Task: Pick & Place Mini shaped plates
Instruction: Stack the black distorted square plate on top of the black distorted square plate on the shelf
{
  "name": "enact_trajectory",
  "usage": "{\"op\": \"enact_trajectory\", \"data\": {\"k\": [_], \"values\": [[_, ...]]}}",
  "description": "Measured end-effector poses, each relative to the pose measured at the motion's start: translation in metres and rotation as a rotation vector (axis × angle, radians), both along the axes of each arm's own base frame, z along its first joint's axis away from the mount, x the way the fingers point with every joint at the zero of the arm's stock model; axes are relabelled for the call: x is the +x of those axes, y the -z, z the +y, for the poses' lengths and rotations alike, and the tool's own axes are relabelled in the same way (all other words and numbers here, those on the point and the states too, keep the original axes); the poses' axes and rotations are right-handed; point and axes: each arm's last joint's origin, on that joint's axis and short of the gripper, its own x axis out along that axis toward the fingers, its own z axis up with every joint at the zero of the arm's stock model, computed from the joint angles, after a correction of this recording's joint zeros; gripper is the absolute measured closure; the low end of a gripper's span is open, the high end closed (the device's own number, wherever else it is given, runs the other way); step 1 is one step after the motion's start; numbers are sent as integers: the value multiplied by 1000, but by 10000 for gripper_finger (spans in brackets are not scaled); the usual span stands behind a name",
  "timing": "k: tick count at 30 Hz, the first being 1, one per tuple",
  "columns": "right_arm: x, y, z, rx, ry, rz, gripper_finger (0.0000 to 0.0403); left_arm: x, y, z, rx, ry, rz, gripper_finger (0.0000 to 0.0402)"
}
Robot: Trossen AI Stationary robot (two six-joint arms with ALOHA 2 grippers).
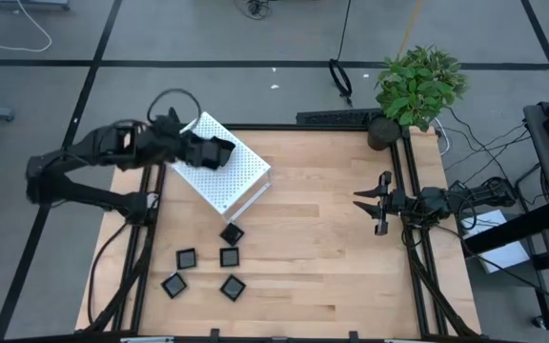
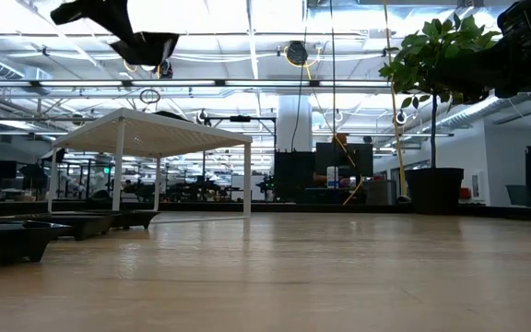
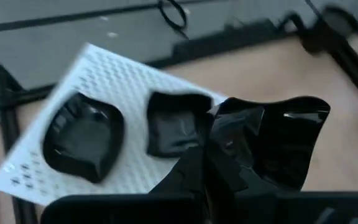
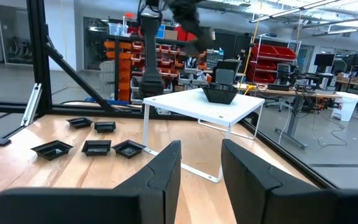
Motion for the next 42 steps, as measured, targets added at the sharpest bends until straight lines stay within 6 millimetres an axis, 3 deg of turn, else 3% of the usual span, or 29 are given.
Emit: {"op": "enact_trajectory", "data": {"k": [4, 8, 17, 23, 36, 42], "values": [[0, 0, 0, 0, 0, 0, 300, -3, 1, 20, 9, -113, 2, 399], [0, 0, 0, 0, 0, 0, 300, 6, 17, 36, -29, -167, 62, 397], [0, 0, 0, 0, 0, 0, 300, 34, 42, 69, -123, -85, 44, 399], [0, 0, 0, 0, 0, 0, 300, 37, 54, 78, -150, -92, 133, 399], [0, 0, 0, 0, 0, 0, 300, 38, 55, 77, -165, 24, 161, 396], [0, 0, 0, 0, 0, 0, 300, 37, 56, 76, -165, 35, 181, 341]]}}
